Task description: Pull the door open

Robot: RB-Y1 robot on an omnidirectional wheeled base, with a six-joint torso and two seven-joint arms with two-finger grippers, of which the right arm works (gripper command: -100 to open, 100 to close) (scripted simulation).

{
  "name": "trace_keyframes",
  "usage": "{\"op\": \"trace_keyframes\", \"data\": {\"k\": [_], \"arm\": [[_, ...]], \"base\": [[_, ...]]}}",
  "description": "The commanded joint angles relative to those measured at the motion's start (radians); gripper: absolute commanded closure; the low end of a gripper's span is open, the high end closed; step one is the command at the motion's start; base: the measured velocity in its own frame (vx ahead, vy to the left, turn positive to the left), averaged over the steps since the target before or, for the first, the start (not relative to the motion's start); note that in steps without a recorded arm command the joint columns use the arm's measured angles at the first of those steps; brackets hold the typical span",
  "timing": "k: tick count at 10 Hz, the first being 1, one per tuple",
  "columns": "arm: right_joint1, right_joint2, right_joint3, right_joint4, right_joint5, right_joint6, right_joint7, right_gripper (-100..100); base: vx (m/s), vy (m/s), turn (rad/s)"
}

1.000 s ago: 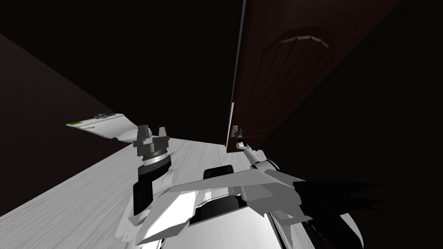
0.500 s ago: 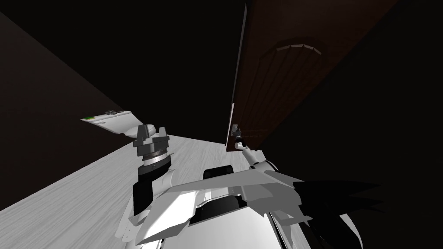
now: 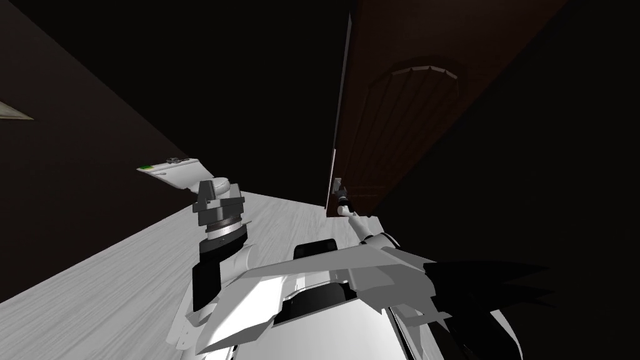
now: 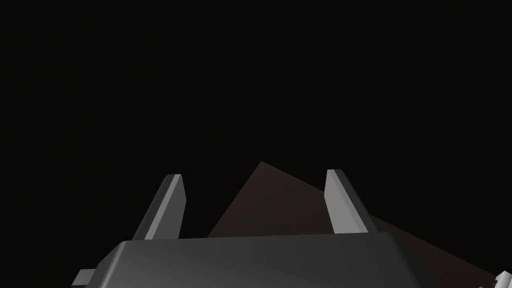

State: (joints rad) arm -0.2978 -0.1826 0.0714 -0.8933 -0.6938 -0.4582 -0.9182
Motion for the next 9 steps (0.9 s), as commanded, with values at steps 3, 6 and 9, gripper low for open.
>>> {"op": "trace_keyframes", "data": {"k": [3,6,9], "arm": [[0.006,0.016,0.008,-0.023,-0.05,0.013,-0.074,-100],[0.009,0.026,0.015,-0.036,-0.082,0.02,-0.122,-100],[0.025,-0.027,0.003,-0.03,-0.087,0.014,-0.156,-100]], "base": [[-0.096,-0.049,0.042],[-0.071,-0.037,0.036],[0.086,0.023,0.116]]}}
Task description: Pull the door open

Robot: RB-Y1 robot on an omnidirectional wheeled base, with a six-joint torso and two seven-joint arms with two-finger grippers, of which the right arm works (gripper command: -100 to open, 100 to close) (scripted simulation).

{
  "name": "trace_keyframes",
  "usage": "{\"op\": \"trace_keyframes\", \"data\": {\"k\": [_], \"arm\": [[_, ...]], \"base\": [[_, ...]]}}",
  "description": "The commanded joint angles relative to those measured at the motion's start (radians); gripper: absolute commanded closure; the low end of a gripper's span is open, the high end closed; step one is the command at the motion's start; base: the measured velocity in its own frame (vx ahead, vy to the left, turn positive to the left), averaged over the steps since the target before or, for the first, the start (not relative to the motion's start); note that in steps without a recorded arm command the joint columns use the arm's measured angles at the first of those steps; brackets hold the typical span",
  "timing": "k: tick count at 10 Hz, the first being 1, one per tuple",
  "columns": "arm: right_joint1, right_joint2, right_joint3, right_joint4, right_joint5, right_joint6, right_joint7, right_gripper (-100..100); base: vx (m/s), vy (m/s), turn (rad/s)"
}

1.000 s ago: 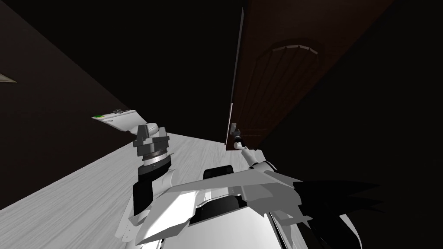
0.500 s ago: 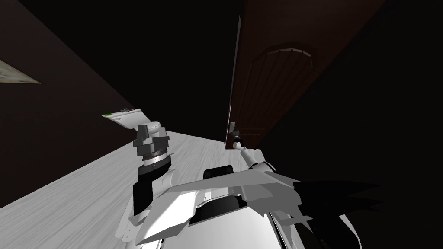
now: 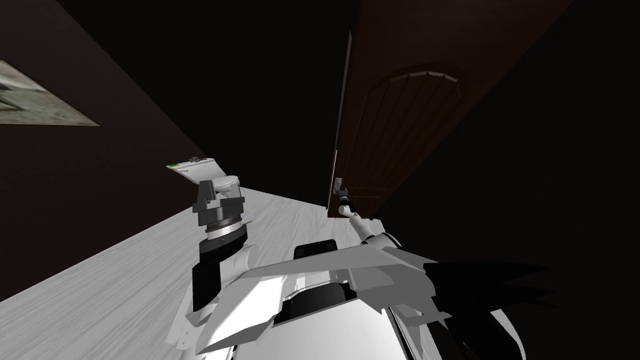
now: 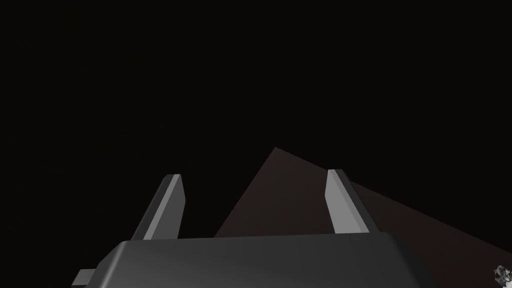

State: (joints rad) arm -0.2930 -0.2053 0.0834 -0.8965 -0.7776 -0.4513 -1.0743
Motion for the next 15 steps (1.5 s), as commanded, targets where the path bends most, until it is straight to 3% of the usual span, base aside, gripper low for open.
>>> {"op": "trace_keyframes", "data": {"k": [1,5,6,7,8,13,15], "arm": [[0.029,-0.034,-0.014,-0.023,-0.008,0.004,-0.024,-100],[0.054,-0.113,-0.03,-0.015,-0.023,-0.004,-0.088,-100],[0.056,-0.121,-0.031,-0.014,-0.024,-0.005,-0.094,-100],[0.052,-0.113,-0.028,-0.01,-0.022,-0.006,-0.086,-100],[0.052,-0.113,-0.028,-0.01,-0.022,-0.006,-0.086,100],[0.052,-0.113,-0.028,-0.01,-0.022,-0.006,-0.086,100],[0.062,-0.135,0.0,-0.022,-0.022,-0.004,-0.115,100]], "base": [[0.182,0.042,0.149],[0.153,0.013,0.129],[0.128,0.003,0.097],[0.049,0.001,0.018],[-0.005,-0.003,-0.027],[-0.008,-0.003,0.001],[-0.179,-0.04,0.144]]}}
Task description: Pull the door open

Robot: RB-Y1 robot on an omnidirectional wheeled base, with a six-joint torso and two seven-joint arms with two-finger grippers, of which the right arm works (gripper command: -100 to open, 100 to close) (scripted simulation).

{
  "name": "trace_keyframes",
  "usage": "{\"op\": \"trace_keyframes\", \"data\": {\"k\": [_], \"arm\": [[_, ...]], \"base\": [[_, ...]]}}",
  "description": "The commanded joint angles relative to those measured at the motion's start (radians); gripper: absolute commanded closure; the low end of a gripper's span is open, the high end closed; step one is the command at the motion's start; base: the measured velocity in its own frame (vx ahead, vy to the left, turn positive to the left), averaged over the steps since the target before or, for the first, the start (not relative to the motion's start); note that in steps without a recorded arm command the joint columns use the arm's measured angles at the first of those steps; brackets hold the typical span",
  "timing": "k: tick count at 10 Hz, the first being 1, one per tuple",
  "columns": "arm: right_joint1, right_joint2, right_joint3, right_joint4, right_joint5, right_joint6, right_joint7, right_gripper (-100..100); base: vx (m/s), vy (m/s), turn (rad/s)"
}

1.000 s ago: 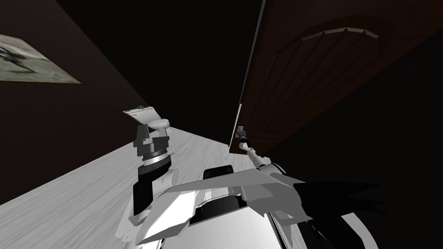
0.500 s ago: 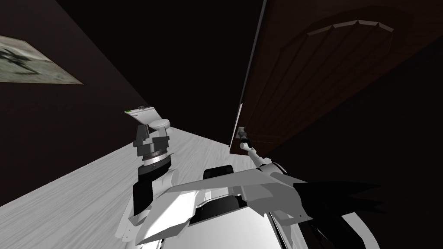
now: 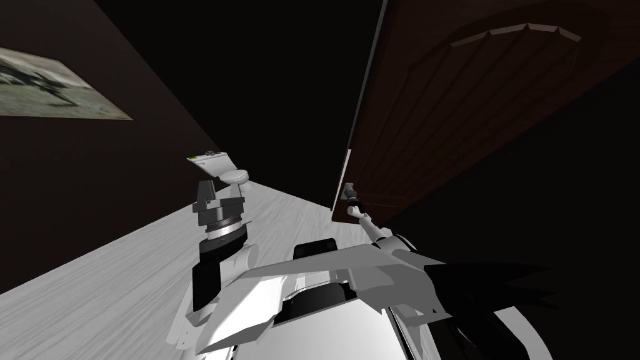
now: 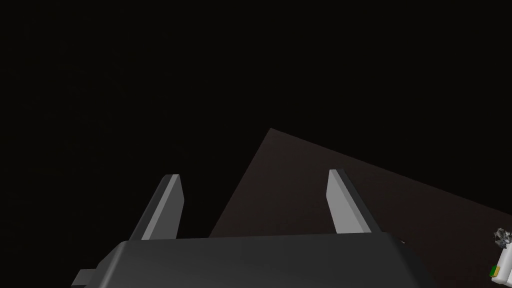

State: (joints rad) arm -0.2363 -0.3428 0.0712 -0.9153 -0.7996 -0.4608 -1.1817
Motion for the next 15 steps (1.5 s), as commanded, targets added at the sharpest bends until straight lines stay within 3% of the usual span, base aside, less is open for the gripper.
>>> {"op": "trace_keyframes", "data": {"k": [1,7,9,15], "arm": [[0.008,-0.006,0.023,-0.008,0.001,0.006,-0.019,100],[0.033,-0.065,0.105,-0.046,0.002,0.009,-0.103,100],[0.035,-0.067,0.104,-0.047,0.001,0.014,-0.101,100],[0.06,-0.117,0.19,-0.093,0.012,0.003,-0.171,100]], "base": [[-0.215,-0.067,0.131],[-0.251,-0.089,0.162],[-0.145,-0.048,0.059],[-0.217,-0.078,0.111]]}}
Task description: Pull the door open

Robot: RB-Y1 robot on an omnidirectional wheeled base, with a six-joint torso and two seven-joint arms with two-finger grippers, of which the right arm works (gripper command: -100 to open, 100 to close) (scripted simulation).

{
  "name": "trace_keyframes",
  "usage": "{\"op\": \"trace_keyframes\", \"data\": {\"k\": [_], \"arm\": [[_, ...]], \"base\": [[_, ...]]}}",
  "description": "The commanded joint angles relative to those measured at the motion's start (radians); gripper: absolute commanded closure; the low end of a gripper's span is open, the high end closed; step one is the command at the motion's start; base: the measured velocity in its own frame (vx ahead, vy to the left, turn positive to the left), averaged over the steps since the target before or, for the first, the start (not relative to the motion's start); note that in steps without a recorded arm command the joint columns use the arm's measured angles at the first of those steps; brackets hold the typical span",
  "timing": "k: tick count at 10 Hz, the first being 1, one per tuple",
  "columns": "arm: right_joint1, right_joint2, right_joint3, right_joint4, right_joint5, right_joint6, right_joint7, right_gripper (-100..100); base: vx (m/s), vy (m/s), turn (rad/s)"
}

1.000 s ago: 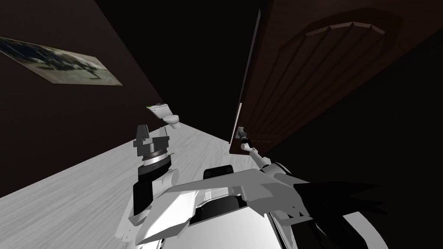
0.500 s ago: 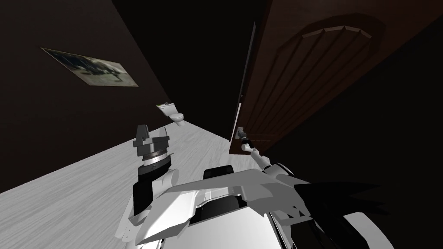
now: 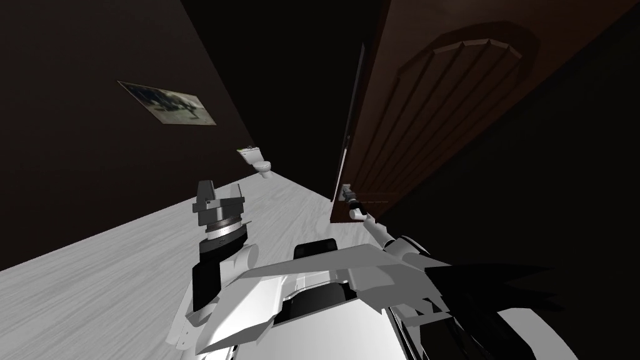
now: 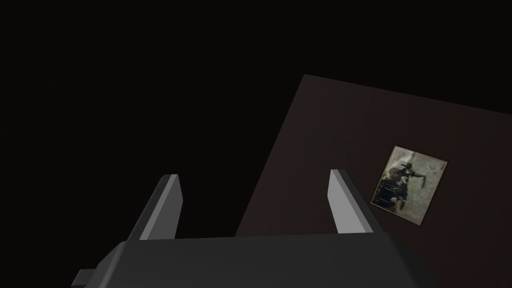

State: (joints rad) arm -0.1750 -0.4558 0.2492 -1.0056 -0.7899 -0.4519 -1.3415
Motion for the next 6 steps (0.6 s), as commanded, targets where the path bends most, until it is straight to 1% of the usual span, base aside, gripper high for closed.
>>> {"op": "trace_keyframes", "data": {"k": [1,4,5,6], "arm": [[0.002,-0.012,0.025,-0.009,0.004,-0.008,-0.022,100],[0.01,-0.031,0.054,-0.026,0.007,-0.013,-0.046,100],[0.009,-0.026,0.049,-0.018,0.007,-0.011,-0.04,100],[0.023,-0.049,0.08,-0.041,0.013,-0.021,-0.064,100]], "base": [[-0.221,-0.072,0.104],[-0.181,-0.087,0.084],[-0.081,-0.03,0.028],[-0.082,-0.025,-0.021]]}}
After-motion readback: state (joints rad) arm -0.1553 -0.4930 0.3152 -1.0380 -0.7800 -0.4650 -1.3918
